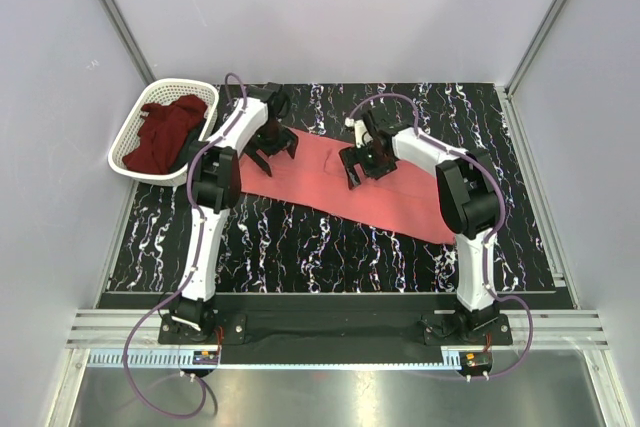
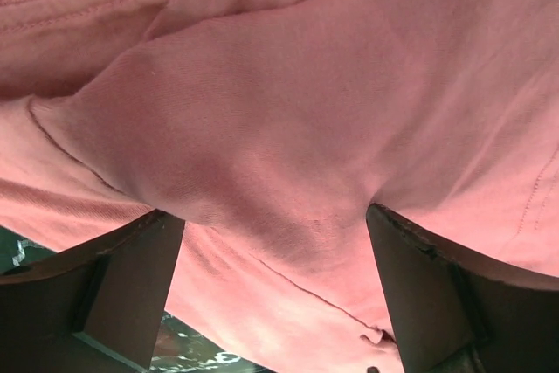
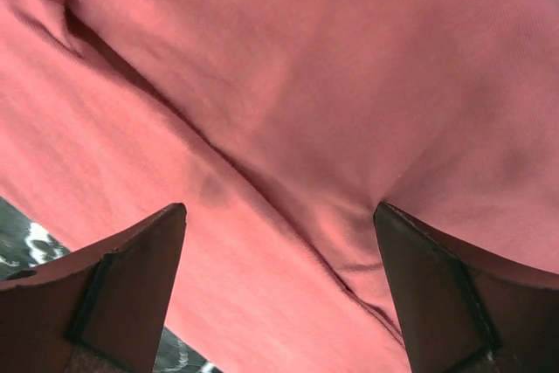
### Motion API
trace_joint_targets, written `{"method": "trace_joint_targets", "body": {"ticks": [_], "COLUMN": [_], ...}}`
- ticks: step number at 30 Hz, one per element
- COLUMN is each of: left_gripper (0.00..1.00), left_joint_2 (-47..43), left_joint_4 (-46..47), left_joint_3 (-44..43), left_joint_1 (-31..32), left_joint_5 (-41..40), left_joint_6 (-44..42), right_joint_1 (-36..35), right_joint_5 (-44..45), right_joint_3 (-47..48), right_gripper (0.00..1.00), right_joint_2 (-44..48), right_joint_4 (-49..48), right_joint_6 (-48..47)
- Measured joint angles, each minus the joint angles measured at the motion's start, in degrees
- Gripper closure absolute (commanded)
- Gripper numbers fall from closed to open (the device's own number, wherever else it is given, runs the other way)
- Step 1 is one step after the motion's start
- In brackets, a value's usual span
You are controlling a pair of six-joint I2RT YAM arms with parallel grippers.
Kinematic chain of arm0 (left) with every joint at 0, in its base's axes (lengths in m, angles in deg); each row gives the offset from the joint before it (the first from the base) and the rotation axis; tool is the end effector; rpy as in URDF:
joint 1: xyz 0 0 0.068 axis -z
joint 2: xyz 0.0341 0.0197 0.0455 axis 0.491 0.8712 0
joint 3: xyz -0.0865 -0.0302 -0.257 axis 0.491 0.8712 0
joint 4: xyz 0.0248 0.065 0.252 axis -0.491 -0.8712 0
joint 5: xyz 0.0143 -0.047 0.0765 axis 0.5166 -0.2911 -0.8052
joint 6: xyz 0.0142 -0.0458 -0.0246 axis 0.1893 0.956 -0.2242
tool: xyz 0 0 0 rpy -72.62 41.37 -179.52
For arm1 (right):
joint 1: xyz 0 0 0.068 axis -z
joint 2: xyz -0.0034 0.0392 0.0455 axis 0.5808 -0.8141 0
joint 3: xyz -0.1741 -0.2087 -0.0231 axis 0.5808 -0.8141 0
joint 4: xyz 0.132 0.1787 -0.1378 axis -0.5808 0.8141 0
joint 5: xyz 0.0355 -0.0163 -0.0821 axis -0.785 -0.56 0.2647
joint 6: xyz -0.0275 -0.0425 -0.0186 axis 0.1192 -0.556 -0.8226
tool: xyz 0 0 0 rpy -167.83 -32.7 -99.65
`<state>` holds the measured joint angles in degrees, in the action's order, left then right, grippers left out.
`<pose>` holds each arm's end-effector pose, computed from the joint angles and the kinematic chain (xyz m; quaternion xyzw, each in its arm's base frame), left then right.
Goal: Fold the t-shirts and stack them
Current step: Fold the tshirt
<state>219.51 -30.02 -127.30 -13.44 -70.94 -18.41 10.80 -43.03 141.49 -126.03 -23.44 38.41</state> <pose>0.4720 -0.1330 0.1646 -0.4009 0.9150 -0.0018 0.0453 0.3966 0.1903 0.1633 -0.2750 0.9346 0.1309 0.1839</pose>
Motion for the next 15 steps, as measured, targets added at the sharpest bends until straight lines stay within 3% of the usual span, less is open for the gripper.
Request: {"method": "trace_joint_targets", "body": {"ticks": [8, 15], "left_gripper": [0.12, 0.10], "left_joint_2": [1.79, 3.58], "left_joint_4": [6.38, 20.96], "left_joint_3": [-3.65, -4.50], "left_joint_1": [-2.08, -4.57], "left_joint_5": [6.08, 18.60], "left_joint_6": [-9.42, -13.42], "right_joint_1": [-6.49, -12.79], "right_joint_5": [0.68, -11.06], "right_joint_3": [-6.95, -1.84], "right_gripper": [0.03, 0.03], "right_joint_2": [4.76, 0.52], "right_joint_4": [-0.59, 0.59], "right_joint_6": [19.19, 32.96]}}
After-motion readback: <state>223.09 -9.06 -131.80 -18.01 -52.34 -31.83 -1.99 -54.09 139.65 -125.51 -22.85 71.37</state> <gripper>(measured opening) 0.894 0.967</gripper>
